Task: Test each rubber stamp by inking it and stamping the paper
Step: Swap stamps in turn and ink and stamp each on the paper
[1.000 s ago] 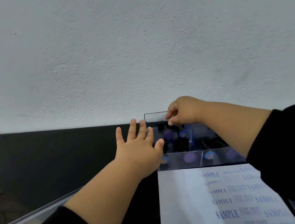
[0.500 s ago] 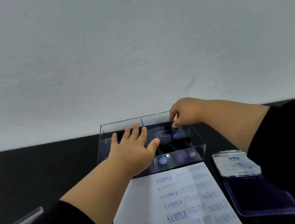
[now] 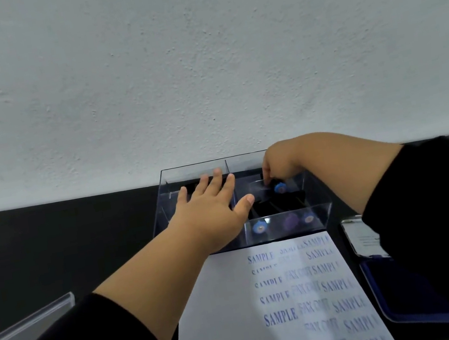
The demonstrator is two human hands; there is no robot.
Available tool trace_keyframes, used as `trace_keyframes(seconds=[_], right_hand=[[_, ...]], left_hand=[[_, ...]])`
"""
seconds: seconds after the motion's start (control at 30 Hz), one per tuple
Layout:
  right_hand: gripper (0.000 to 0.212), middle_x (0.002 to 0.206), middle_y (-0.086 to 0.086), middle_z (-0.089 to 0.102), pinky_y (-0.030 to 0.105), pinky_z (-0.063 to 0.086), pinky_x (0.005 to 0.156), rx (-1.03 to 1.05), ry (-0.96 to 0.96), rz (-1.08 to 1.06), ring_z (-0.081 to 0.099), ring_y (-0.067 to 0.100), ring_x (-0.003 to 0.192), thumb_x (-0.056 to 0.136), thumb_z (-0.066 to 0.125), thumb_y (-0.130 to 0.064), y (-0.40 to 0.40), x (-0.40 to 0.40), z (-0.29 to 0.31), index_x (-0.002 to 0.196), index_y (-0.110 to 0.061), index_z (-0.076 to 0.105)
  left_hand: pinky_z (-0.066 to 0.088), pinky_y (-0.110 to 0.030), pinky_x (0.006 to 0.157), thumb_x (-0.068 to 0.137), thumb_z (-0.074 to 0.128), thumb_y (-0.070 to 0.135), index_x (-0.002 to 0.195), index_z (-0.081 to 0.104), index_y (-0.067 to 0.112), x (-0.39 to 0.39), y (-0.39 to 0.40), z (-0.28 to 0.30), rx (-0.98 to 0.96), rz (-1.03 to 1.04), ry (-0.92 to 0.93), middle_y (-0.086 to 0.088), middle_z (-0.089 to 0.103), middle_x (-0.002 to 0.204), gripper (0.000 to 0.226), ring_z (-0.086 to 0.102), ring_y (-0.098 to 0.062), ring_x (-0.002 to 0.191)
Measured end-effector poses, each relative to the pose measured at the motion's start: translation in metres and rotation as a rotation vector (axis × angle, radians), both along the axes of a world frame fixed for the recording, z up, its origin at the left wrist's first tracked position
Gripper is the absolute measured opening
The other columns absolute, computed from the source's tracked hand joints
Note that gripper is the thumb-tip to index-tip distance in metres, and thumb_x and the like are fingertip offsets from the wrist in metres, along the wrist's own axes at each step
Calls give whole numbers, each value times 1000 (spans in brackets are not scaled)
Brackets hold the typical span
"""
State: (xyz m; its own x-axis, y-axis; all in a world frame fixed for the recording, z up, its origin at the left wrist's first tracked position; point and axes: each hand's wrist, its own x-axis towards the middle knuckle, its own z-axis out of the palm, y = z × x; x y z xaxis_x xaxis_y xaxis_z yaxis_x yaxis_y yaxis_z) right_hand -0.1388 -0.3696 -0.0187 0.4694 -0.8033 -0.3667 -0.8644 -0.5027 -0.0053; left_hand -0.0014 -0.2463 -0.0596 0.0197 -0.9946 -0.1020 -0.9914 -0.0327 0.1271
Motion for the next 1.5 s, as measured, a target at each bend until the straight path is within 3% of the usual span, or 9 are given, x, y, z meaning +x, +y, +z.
trace_keyframes(seconds=[0.13,0.27,0.33,0.47,0.6,0.97,1.07,1.33,1.5], right_hand=[[29,113,7,65,28,41,89,-69,-137,-11,56,23,108,94,52,-26,4,-3,0,112,-9,66],[20,114,1,62,39,42,98,-138,-302,-67,55,20,108,86,60,-32,9,-9,-1,102,-19,65],[18,115,-2,61,36,42,97,-158,-403,-81,54,18,107,85,61,-28,15,-14,-1,102,-22,62],[19,105,-2,56,21,36,76,-212,-603,-90,49,12,90,88,55,-14,33,-25,7,105,-16,62],[17,106,-1,59,19,36,75,-212,-683,-114,50,10,88,88,54,-10,58,-41,18,100,-16,64],[24,97,2,51,21,39,59,-189,-720,-283,53,15,78,85,66,-16,151,-101,35,100,-20,48],[23,96,-3,49,18,38,58,-148,-685,-350,51,9,75,84,67,-16,173,-118,28,101,-19,52],[38,125,2,57,26,43,80,-180,-544,-439,55,19,106,90,59,-19,206,-144,9,127,-25,52],[33,119,7,58,28,44,71,-250,-580,-510,56,20,94,92,57,-20,213,-145,-4,122,-22,43]], left_hand=[[-9,-44,116,97,11,57,152,-5,29,-1,0,0,-6,3,-9,6,-14,159,63,-15,-13,145],[-9,-44,116,97,12,56,152,-3,29,-1,0,0,-13,5,-10,6,-13,159,63,-14,-13,146],[-8,-44,116,98,12,55,152,-2,29,-1,1,0,-21,9,-14,5,-12,159,62,-13,-14,146],[-5,-45,118,100,14,49,152,0,28,-5,4,3,-25,36,-22,2,-8,160,58,-10,-17,147],[-3,-46,118,101,13,47,153,1,26,-10,15,9,-27,109,-20,-2,-6,160,57,-7,-21,147],[-9,-44,115,101,14,47,149,-19,20,-31,112,-3,-38,149,-95,-11,-32,152,64,-24,-25,143],[-9,-43,116,101,14,47,150,-16,19,-37,136,-12,1,150,-77,-10,-31,153,63,-25,-24,143],[-5,-42,117,102,16,45,153,-5,22,-43,172,-27,126,154,-13,-5,-20,158,60,-16,-21,145],[-6,-40,117,101,15,46,152,-5,24,-48,180,-35,92,162,40,-1,-16,159,59,-13,-17,146]])
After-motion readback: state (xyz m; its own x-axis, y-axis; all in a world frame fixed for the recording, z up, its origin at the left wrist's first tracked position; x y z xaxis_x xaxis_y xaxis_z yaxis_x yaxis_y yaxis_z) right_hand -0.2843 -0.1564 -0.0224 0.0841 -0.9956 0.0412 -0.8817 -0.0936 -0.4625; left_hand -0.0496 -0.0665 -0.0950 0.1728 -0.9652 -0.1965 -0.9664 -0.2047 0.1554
